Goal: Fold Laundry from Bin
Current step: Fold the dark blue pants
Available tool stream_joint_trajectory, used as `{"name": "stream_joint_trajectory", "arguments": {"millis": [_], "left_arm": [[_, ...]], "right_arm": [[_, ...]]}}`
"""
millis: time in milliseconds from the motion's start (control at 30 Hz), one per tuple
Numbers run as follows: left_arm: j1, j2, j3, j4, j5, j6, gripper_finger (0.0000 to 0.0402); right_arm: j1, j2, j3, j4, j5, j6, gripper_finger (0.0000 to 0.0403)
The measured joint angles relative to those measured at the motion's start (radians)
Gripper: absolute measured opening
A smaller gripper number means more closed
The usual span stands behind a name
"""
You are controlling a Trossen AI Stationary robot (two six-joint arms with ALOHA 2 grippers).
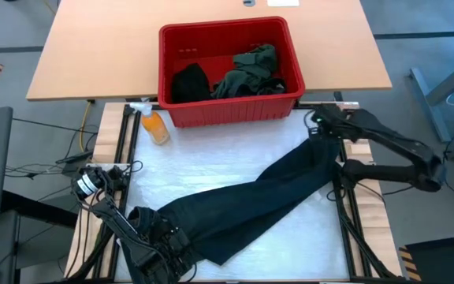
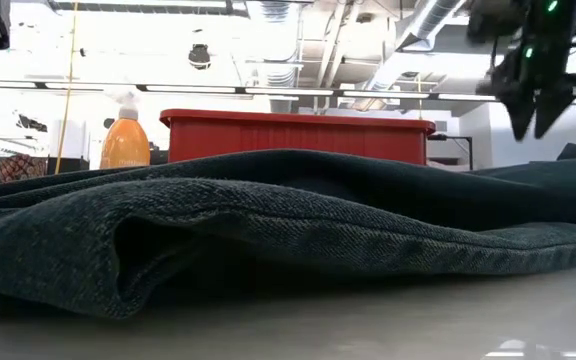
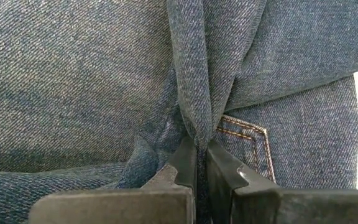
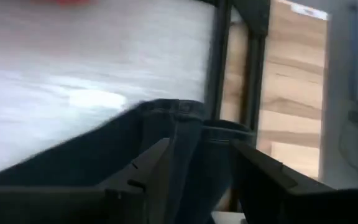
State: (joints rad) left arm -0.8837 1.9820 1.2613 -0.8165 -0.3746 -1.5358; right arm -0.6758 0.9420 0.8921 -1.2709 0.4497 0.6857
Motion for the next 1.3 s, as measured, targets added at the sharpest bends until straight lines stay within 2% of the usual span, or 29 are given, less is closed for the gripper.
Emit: {"name": "stream_joint_trajectory", "arguments": {"millis": [200, 400, 667, 900, 1033, 1200, 1300], "left_arm": [[-0.001, 0.0, 0.0, 0.001, -0.001, -0.004, 0.0], [-0.002, 0.0, -0.001, 0.006, -0.002, -0.009, 0.0], [-0.003, 0.0, -0.001, 0.008, -0.004, -0.017, 0.0], [-0.003, 0.0, -0.001, 0.008, -0.004, -0.014, 0.0], [-0.003, 0.0, -0.001, 0.006, -0.005, -0.014, 0.0], [-0.007, 0.001, -0.001, 0.006, -0.014, -0.019, 0.0], [-0.013, 0.001, -0.001, 0.005, -0.029, -0.022, 0.0]], "right_arm": [[-0.155, 0.107, -0.101, 0.154, -0.086, -0.162, 0.0194], [-0.262, 0.161, -0.133, 0.227, -0.295, -0.26, 0.0227], [-0.256, 0.169, -0.131, 0.162, -0.266, -0.271, 0.0241], [-0.189, 0.143, -0.131, 0.087, -0.186, -0.175, 0.0234], [-0.177, 0.161, -0.131, 0.139, -0.225, -0.17, 0.0232], [-0.181, 0.239, -0.131, 0.119, -0.239, -0.163, 0.0232], [-0.154, 0.277, -0.131, 0.135, -0.242, -0.181, 0.0218]]}}
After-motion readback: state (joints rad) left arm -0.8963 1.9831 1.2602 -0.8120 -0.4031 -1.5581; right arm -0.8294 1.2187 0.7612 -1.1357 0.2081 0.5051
